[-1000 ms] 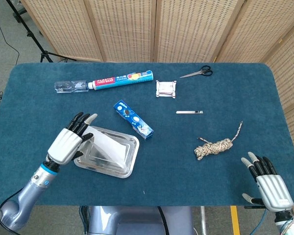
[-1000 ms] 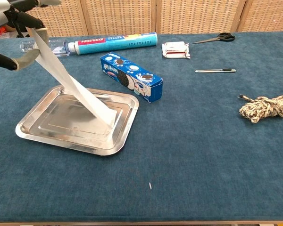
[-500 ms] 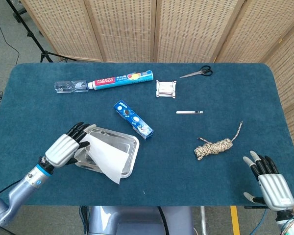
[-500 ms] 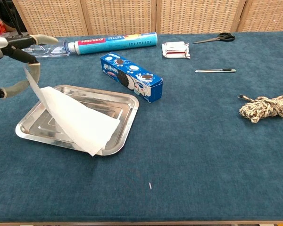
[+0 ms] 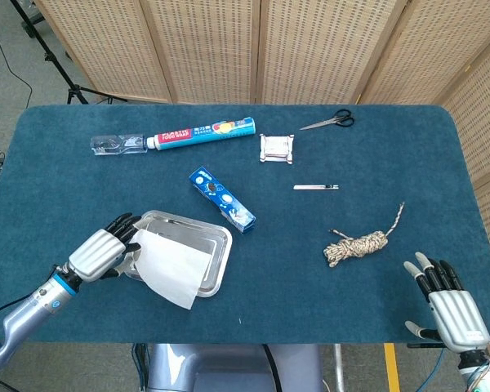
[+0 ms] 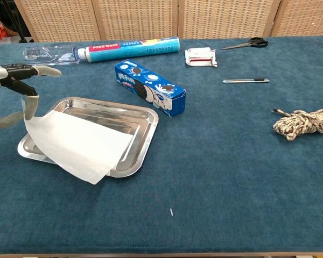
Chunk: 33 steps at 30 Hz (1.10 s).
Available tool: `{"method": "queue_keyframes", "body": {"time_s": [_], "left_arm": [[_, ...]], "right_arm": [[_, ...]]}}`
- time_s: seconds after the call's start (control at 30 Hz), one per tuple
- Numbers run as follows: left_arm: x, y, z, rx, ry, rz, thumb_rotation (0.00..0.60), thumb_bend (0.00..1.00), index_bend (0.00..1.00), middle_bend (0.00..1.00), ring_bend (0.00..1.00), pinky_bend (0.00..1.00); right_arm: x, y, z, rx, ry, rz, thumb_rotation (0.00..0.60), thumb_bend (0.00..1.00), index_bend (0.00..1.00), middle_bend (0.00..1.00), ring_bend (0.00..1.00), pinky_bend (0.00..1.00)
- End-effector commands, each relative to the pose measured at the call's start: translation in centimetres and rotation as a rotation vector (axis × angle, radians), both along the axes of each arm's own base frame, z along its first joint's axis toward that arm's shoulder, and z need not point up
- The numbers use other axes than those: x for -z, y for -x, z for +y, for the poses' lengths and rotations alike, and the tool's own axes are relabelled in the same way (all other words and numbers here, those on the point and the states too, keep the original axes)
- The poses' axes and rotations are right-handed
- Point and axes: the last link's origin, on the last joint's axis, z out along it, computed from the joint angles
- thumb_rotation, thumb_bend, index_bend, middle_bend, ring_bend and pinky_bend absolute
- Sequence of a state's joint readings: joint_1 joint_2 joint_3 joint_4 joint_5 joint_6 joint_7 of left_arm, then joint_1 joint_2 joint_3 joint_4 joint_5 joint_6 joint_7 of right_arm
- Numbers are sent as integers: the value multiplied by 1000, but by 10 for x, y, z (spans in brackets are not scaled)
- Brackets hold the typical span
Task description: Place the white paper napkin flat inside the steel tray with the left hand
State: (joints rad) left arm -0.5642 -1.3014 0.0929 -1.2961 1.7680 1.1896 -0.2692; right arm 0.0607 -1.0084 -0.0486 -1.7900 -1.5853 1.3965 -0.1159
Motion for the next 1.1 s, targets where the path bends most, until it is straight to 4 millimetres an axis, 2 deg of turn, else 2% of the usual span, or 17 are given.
{"method": "queue_keyframes", "body": {"time_s": [0.03,0.47,0.73,1.1], "left_arm": [[4,-1,5,-2,7,-3,600,531,639,43,0,0],[20,2,27,-8,46,20,600,529,640,44,0,0],[25,9,27,-57,12,39,600,530,640,47,0,0],[36,-6,17,-142,-19,57,600,541,641,51,0,0]], "right_arm": [[0,0,0,0,0,2,600,0,102,0,0,0],[6,4,-5,17,-4,20,600,0,102,0,0,0],[8,2,-4,9,-8,21,600,0,102,0,0,0],[4,1,-3,1,2,7,600,0,102,0,0,0]]}}
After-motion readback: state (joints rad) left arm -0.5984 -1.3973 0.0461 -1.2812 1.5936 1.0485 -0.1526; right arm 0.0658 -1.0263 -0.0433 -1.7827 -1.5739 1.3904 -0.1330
